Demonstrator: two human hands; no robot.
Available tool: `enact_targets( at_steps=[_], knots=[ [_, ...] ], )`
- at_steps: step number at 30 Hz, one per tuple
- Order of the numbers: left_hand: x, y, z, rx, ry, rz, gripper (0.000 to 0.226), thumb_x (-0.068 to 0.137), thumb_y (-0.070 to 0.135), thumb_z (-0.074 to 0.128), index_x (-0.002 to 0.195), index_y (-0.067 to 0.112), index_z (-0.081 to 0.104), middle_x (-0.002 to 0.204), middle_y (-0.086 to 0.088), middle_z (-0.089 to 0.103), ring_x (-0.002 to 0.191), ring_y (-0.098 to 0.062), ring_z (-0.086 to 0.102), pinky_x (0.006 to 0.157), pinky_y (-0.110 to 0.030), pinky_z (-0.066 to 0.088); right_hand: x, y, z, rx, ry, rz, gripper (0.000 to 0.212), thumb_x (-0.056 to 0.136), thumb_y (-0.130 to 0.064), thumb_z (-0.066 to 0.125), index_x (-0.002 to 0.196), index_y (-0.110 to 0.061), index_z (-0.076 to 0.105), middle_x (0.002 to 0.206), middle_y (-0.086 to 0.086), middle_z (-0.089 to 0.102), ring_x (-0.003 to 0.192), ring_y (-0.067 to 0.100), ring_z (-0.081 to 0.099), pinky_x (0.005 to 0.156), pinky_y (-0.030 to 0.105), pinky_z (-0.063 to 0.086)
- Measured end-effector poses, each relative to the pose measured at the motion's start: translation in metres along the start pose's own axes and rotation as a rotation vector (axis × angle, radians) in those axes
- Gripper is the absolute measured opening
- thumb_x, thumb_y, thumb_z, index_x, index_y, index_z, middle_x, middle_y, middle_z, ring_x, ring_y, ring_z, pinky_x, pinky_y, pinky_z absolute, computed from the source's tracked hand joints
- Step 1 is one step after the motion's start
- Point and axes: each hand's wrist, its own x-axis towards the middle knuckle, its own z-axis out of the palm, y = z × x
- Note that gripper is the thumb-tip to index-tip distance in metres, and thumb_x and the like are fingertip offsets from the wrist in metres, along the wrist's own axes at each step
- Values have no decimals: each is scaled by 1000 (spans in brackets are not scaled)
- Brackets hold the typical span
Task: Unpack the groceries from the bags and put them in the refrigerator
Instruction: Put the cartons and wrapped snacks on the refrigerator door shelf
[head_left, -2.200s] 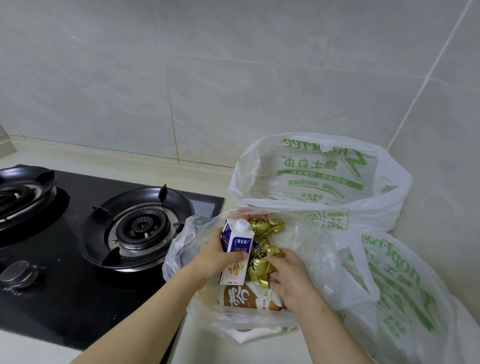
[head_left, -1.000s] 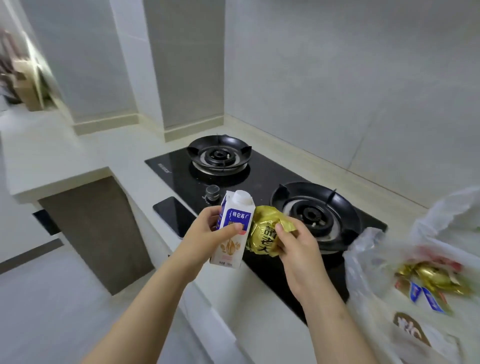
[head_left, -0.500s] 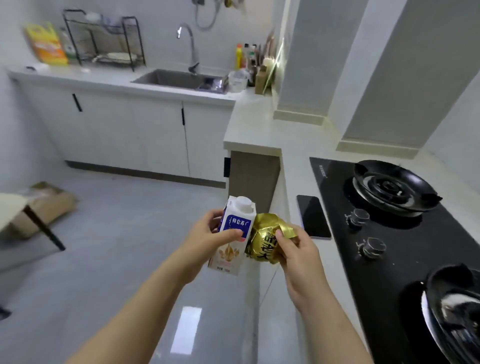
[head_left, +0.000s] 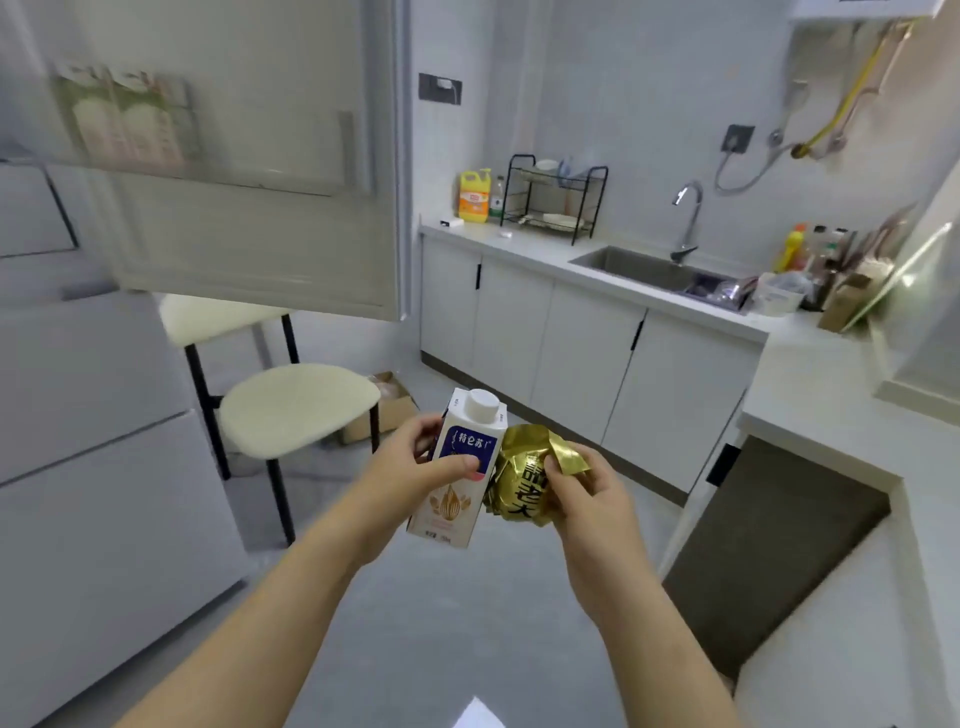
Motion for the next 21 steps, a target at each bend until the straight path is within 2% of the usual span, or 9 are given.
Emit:
enact_targets(
  at_steps=[2,6,10,12,15,18,21],
  knots=[
    [3,9,-45,-8,57,41,69,61,33,71,125,22,49,112,0,66,104,-20,62,88,-39,48,13,-5,46,12,-64,-25,14,94,-12,53,99,-19,63,100,8,69,97,25,64,79,34,54],
    [16,27,-133,-10,152,114,64,61,32,70,121,25,52,109,2,67,101,-20,63,89,-42,50,38,-14,137,33,-163,-67,14,93,-11,53,99,-19,63,101,10,68,98,26,64,79,34,55],
    [29,50,-215,-13,217,171,65,60,30,70,121,23,52,109,1,67,101,-18,64,85,-37,50,60,-26,224,68,-244,-122,14,93,-9,52,99,-16,63,102,13,68,92,23,65,72,28,55],
    [37,64,-252,-19,247,214,64,60,30,70,121,23,52,109,0,67,101,-20,63,87,-40,50,71,-36,265,86,-272,-169,14,92,-7,52,97,-15,63,100,13,68,91,24,65,75,32,55],
    [48,89,-296,-6,279,276,65,62,32,67,124,24,50,110,0,66,100,-19,63,80,-37,52,86,-59,318,72,-311,-240,13,93,-10,53,96,-18,63,96,12,69,91,27,66,79,41,55],
    [61,121,-333,24,311,357,64,64,34,65,125,25,50,109,1,65,100,-18,63,80,-38,51,102,-89,359,84,-343,-325,13,93,-10,52,94,-19,62,93,8,69,89,21,66,75,34,56],
    [76,153,-359,41,327,423,62,64,33,66,125,24,52,108,-1,67,98,-20,65,80,-40,53,119,-119,389,113,-381,-389,14,94,-8,50,92,-18,60,89,5,67,84,17,65,75,34,56]
  ],
)
